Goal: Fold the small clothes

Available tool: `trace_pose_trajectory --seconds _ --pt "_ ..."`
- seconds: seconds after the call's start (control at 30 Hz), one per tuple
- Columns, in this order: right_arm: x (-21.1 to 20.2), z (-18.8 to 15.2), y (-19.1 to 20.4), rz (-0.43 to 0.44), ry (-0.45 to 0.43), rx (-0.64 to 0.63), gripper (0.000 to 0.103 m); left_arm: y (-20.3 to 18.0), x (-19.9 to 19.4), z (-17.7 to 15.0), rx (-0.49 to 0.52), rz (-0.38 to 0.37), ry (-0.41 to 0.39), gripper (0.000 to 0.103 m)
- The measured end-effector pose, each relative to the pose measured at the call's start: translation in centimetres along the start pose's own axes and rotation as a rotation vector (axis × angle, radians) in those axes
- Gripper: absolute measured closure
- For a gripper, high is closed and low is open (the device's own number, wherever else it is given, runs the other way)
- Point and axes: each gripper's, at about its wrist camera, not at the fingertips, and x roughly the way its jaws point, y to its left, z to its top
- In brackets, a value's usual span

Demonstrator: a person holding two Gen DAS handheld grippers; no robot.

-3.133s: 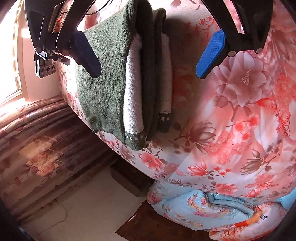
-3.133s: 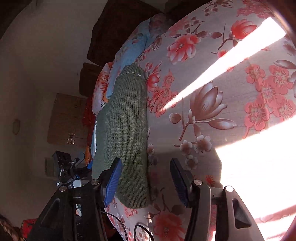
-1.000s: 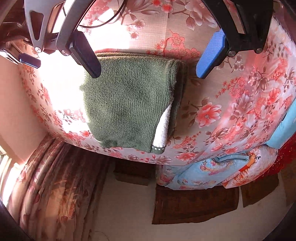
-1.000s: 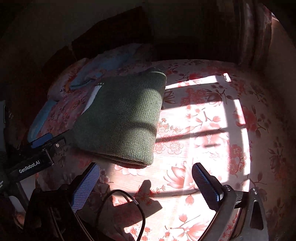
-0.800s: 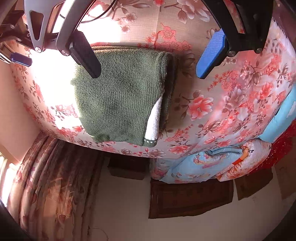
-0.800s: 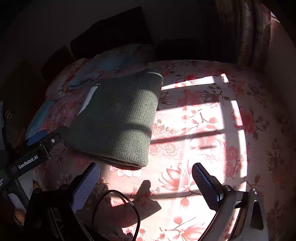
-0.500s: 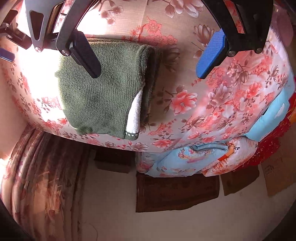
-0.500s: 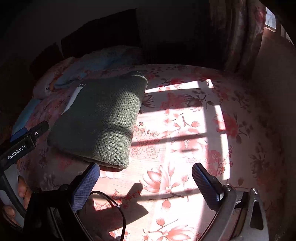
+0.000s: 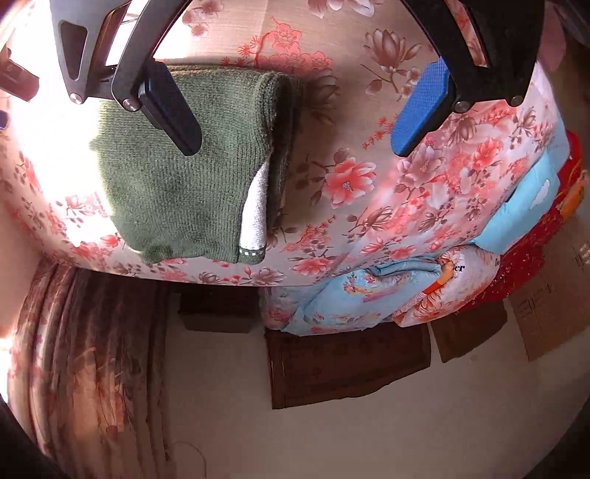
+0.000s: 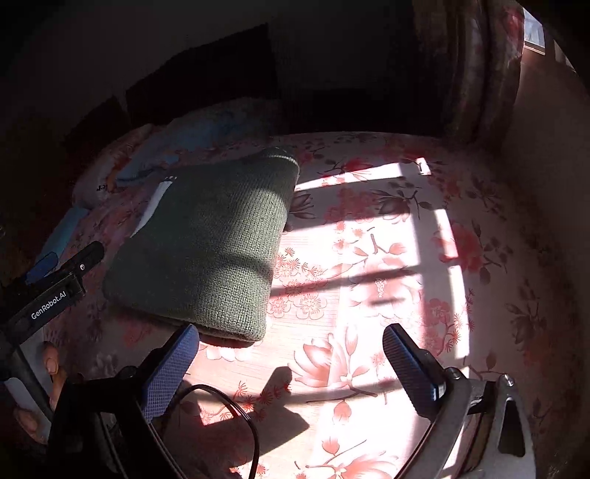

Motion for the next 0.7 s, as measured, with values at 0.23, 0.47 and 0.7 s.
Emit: trace_pose_trajectory --seconds 0.23,0.47,0.7 --pt "0.2 0.0 0.0 0.011 0.004 0.003 0.001 -0.7 -0.9 -0.7 0.04 -0.13 -0.052 0.0" --pt "1.4 -0.4 -1.3 -0.149 0.063 -0.009 0.001 -0.6 -0.6 0.3 -0.004 -0.2 -0.008 0.0" --pt "1.4 -0.3 -1.0 -0.118 0.075 -0.02 0.001 0.8 1.0 0.1 -0.085 -0.205 0.079 0.0"
